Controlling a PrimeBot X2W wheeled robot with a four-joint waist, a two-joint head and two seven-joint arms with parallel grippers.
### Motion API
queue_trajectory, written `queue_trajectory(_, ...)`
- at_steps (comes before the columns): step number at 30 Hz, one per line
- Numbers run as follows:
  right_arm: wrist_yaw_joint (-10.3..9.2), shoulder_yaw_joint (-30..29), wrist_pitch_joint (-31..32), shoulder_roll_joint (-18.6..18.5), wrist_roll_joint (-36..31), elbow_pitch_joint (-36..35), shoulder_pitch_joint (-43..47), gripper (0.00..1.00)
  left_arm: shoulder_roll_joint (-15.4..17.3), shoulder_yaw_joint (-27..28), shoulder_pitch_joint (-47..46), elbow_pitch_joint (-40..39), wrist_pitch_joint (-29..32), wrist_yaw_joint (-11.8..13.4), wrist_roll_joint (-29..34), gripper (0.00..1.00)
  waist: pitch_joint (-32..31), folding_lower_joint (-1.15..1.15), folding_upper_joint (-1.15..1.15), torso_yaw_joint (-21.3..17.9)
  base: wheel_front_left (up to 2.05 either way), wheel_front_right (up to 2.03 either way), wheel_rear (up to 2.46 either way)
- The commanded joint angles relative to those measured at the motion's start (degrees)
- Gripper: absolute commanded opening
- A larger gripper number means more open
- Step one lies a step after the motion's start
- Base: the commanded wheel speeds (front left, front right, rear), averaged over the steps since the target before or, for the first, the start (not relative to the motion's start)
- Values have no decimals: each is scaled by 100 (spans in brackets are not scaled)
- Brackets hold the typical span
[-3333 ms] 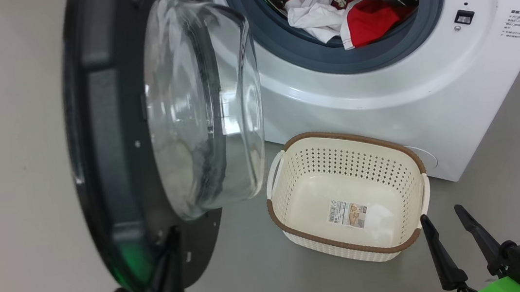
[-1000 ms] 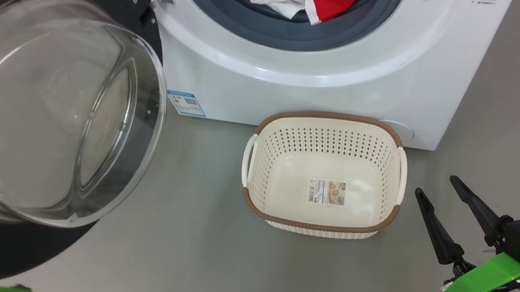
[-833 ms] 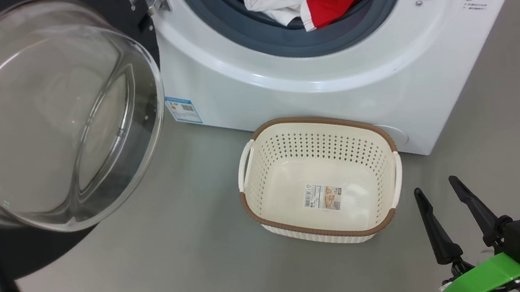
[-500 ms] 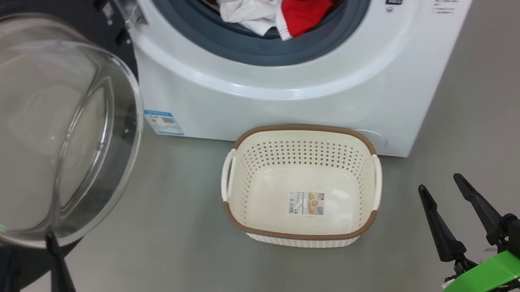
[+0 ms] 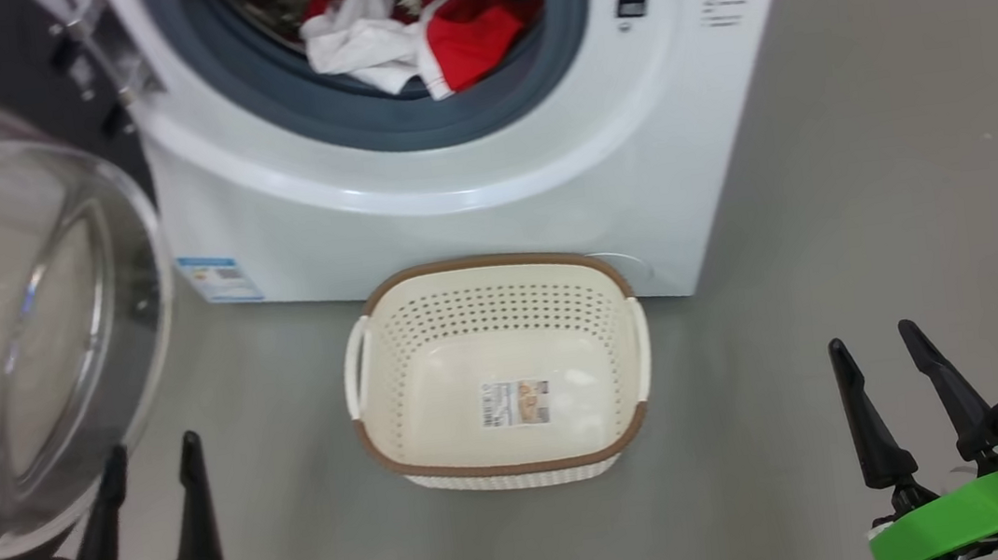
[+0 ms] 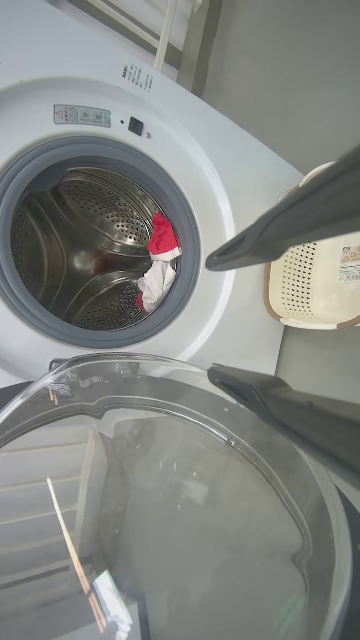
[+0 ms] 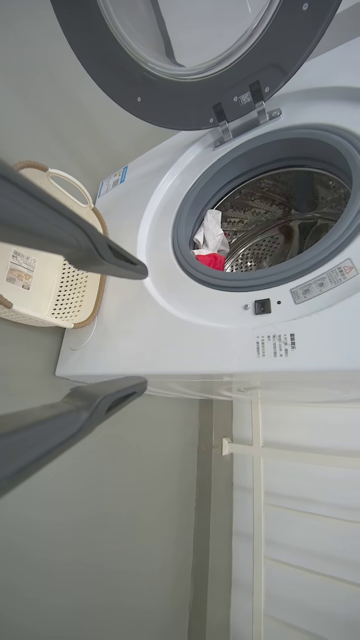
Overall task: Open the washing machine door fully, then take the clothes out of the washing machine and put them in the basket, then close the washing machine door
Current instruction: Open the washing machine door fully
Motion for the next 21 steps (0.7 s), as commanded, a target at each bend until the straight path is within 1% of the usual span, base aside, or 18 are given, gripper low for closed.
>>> queue_trajectory(1,42,85,-51,-13,52,-163,-73,100,174,89,-2,-200,-31,6,-55,100,-15,0,0,-276,0,0,0)
queue_trajectory(13,42,-19,-51,9,87,-213,-68,100,300,-378,121,-425,-31,6,-227,100,29,0,0,-933,0,0,0)
queue_trajectory(21,42,-86,-51,11,152,-240,14,100,337,-533,86,-434,-31,6,-287,100,22,0,0,-1140,0,0,0)
